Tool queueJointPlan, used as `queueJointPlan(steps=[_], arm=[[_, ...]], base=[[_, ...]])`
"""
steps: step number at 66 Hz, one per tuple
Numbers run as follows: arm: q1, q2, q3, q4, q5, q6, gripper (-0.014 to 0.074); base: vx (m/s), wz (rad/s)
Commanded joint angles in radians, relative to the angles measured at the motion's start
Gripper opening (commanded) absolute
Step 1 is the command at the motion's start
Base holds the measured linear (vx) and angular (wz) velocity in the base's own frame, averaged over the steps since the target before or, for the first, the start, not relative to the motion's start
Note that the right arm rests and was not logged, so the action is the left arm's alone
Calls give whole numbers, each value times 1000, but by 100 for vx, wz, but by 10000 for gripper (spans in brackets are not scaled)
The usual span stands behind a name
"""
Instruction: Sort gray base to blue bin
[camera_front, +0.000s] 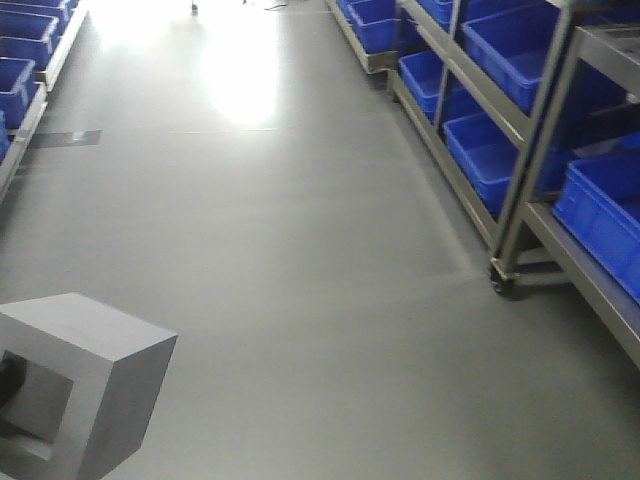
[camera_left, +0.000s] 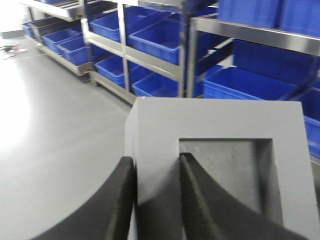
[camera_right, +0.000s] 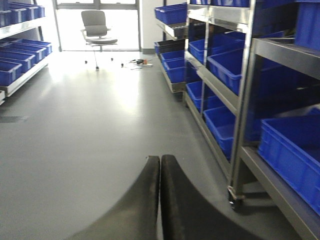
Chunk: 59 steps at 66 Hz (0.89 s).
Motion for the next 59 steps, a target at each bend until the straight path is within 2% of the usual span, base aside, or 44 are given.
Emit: queueJointPlan(steps=[1,23,59], arm=[[-3,7,-34,-21,-98,-5,-6],[-3,7,-34,-21,-98,-5,-6],[-3,7,-34,-21,-98,-5,-6]], base=[[29,37],[36,21],[45,6]])
